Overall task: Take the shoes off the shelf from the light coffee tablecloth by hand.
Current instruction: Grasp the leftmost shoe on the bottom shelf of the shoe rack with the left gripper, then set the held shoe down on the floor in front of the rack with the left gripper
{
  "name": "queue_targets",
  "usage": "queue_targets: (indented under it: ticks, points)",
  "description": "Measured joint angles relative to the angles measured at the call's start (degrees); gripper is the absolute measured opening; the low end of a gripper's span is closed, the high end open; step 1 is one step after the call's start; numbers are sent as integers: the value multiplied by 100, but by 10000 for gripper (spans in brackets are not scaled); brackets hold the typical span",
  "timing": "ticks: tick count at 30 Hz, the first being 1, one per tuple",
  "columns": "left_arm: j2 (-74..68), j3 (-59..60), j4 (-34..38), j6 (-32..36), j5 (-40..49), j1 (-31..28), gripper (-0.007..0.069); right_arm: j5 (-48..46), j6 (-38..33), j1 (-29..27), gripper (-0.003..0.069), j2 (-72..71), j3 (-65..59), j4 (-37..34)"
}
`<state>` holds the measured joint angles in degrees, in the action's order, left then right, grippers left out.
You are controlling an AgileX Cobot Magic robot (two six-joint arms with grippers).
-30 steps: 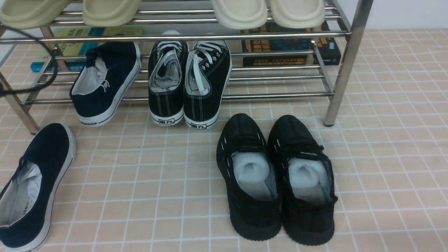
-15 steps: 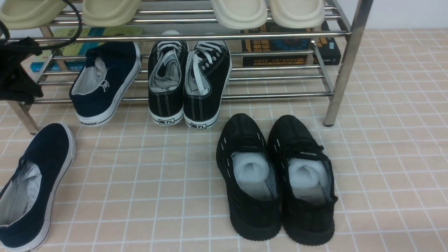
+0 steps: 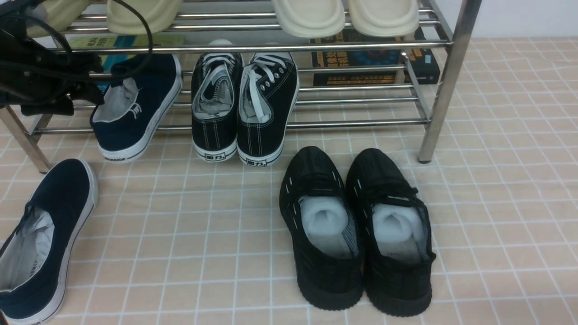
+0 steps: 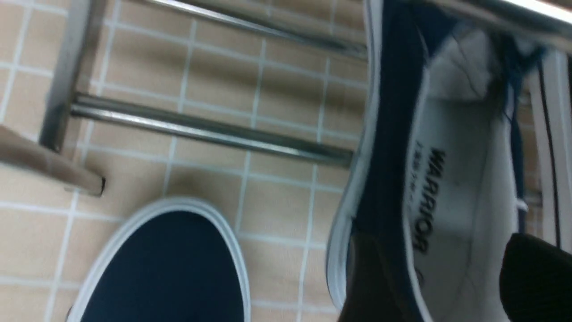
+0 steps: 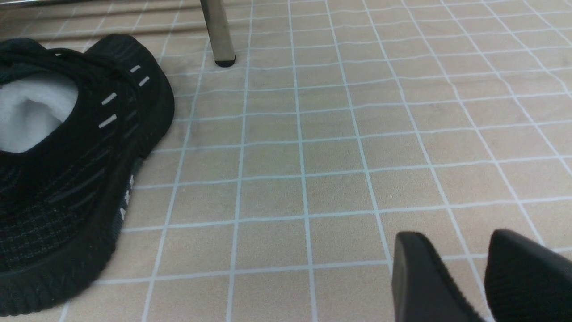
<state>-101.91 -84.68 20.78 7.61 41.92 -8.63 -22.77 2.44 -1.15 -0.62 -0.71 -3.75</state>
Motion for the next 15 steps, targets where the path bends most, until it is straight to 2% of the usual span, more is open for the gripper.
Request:
queue_targets:
  ticks: [6,9,12,15]
  points:
    - [-372,0,483,27,-124,0,412,0,0,0,240,0,0,0]
    - [-540,0,505,35,-227,0,391,0,0,0,240,0,0,0]
    - [-657,0,505,35,-273,0,307,0,0,0,240,0,0,0]
    - [-661,0,407,35,-232,-5,147,0,0,0,240,0,0,0]
